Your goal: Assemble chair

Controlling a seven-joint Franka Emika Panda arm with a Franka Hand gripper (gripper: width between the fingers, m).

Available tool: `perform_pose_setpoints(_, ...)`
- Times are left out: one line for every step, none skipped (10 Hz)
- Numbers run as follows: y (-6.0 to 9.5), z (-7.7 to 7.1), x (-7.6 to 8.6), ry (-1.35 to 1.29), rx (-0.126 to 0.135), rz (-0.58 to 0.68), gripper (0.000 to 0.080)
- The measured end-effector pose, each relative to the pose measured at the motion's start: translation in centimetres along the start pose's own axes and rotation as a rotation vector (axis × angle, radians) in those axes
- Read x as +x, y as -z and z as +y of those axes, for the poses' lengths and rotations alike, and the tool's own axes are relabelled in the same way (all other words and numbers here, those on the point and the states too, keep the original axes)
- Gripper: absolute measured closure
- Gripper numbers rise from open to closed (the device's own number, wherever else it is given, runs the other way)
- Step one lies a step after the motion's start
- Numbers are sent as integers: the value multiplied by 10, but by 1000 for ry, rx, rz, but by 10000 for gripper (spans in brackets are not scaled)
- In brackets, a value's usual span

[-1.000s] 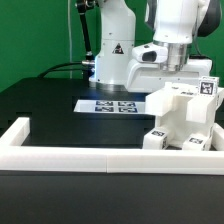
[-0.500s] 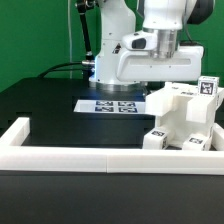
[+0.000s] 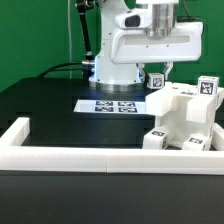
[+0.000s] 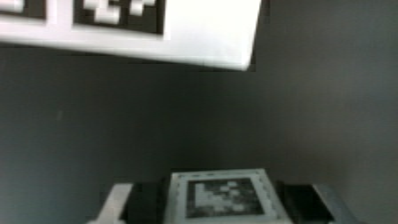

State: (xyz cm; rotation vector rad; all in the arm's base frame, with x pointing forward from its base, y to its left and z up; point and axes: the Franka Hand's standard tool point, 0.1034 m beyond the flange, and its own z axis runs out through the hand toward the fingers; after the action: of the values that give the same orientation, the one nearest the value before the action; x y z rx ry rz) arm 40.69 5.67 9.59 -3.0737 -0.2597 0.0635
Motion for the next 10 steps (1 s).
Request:
perform_pose_setpoints(5, 6, 14, 19, -1, 11, 509)
perform_pose_setpoints(10, 11, 30, 26, -3, 1, 509)
perform_pose_setpoints(22, 13, 55, 30, -3, -2, 509)
perform_pose_setpoints(28, 13, 68, 32, -5, 3, 509)
perform_pose_setpoints(26, 14, 67, 31, -6, 2, 509)
perform_pose_setpoints(26, 14, 67, 31, -6, 0, 509)
perform_pose_setpoints(26, 14, 67, 31, -6, 0, 509)
perform_pose_setpoints(25, 15, 68, 49, -5, 0, 509)
perform_pose_setpoints(26, 21, 75, 64, -10, 3, 509)
perform_pose_setpoints(31, 24, 91, 65, -19, 20, 509)
